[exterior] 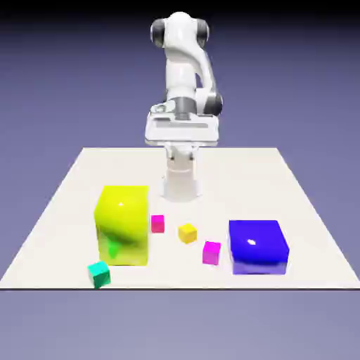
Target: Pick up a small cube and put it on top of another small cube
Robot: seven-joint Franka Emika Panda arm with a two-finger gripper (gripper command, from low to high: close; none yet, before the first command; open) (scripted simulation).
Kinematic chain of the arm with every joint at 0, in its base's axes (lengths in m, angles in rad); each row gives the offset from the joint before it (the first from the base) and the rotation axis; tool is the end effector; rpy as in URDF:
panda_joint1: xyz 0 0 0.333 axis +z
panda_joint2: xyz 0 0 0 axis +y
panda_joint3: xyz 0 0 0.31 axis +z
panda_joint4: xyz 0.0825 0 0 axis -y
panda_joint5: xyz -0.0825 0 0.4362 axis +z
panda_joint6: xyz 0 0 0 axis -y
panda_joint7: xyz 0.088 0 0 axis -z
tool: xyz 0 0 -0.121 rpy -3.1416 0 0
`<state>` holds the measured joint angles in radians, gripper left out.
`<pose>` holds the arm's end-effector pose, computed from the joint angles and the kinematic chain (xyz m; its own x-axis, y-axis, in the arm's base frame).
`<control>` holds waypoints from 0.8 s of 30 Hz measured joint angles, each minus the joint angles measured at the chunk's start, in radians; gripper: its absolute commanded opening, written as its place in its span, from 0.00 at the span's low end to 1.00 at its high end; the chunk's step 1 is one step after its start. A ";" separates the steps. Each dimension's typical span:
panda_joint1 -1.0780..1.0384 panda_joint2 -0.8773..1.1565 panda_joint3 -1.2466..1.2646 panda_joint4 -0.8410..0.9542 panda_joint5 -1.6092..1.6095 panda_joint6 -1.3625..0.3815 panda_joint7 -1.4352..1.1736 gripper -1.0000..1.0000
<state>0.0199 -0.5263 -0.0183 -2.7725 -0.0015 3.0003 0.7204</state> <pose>0.4546 0.0013 0.4062 0.5511 -0.6610 0.5092 -0.4771 -0.7503 -0.4576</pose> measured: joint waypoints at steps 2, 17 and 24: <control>0.013 0.072 -0.030 0.062 -0.002 -0.061 -0.034 0.50; 0.110 0.616 -0.258 0.529 -0.020 -0.517 -0.291 0.50; 0.157 0.870 -0.364 0.746 -0.029 -0.731 -0.411 0.50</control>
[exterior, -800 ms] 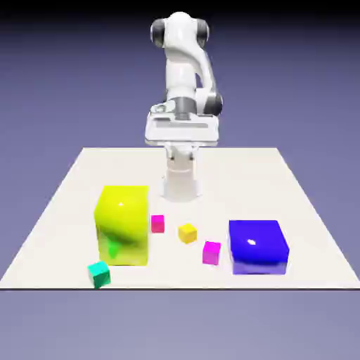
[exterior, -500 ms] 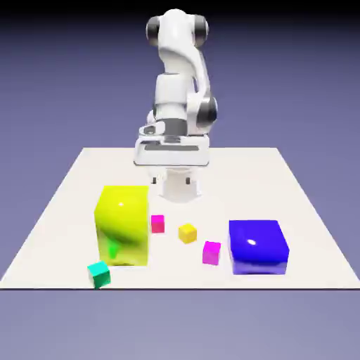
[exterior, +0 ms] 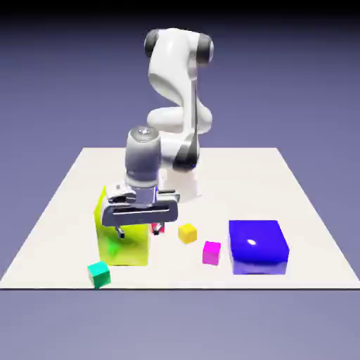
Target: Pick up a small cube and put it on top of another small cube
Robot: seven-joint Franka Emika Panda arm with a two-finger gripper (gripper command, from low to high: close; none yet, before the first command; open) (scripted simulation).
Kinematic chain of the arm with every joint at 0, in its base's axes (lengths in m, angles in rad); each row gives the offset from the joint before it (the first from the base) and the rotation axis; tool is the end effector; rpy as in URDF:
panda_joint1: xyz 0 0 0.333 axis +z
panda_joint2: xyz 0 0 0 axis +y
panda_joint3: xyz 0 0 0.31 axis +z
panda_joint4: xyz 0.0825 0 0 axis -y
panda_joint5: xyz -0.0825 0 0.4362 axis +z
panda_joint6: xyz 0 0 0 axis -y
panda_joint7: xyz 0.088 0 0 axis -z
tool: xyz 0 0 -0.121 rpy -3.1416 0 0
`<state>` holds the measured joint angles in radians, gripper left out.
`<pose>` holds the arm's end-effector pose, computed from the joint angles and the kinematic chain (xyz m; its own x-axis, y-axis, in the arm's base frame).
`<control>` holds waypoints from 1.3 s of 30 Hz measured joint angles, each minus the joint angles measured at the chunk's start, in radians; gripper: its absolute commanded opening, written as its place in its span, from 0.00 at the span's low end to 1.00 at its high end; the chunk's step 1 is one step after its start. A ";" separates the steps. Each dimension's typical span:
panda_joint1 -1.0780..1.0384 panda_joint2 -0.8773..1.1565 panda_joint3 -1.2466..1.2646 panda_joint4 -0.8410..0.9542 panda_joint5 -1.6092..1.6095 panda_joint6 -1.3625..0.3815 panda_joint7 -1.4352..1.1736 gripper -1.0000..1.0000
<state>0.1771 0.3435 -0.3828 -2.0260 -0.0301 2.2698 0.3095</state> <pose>0.6103 -0.1290 0.2284 0.8857 -0.4632 -0.0300 -0.4528 -0.8764 0.1640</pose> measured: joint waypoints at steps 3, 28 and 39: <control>0.020 0.109 -0.046 0.093 -0.004 -0.091 -0.051 0.50; 0.132 0.792 -0.312 0.533 -0.019 -0.498 -0.347 0.00; 0.080 0.619 -0.152 0.521 0.115 -0.631 -0.136 0.00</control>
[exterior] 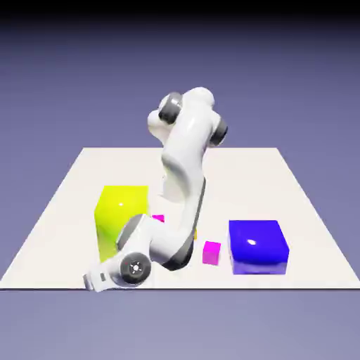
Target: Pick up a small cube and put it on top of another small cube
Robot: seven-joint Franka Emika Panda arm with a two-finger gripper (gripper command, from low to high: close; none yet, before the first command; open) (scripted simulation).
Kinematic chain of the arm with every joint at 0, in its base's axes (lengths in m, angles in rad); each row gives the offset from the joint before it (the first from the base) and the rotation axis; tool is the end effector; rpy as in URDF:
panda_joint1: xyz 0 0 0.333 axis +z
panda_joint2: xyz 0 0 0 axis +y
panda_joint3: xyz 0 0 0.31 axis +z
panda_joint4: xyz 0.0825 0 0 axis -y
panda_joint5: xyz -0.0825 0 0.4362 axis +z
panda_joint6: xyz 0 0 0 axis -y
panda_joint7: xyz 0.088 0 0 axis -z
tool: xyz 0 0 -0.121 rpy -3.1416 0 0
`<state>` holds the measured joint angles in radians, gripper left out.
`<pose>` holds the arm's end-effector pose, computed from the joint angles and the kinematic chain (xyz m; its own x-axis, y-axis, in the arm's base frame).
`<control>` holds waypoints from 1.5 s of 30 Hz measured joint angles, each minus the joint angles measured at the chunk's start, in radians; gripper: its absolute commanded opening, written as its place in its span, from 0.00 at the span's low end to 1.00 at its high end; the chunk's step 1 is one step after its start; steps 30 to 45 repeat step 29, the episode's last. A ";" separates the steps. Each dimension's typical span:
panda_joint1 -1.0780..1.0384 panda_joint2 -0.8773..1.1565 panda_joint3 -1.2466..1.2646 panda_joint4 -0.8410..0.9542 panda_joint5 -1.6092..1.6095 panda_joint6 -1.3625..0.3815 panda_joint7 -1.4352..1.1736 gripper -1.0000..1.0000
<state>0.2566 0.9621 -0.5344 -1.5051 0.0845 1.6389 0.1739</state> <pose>0.6218 -0.1524 0.0734 0.6726 -0.4964 -0.5488 -0.2466 -0.8496 0.4663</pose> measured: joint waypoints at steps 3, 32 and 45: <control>-0.025 -0.075 0.073 -0.071 0.070 0.006 0.130 0.00; -0.179 -0.448 0.422 -0.577 0.574 0.083 0.949 1.00; -0.179 -0.448 0.422 -0.577 0.574 0.083 0.949 1.00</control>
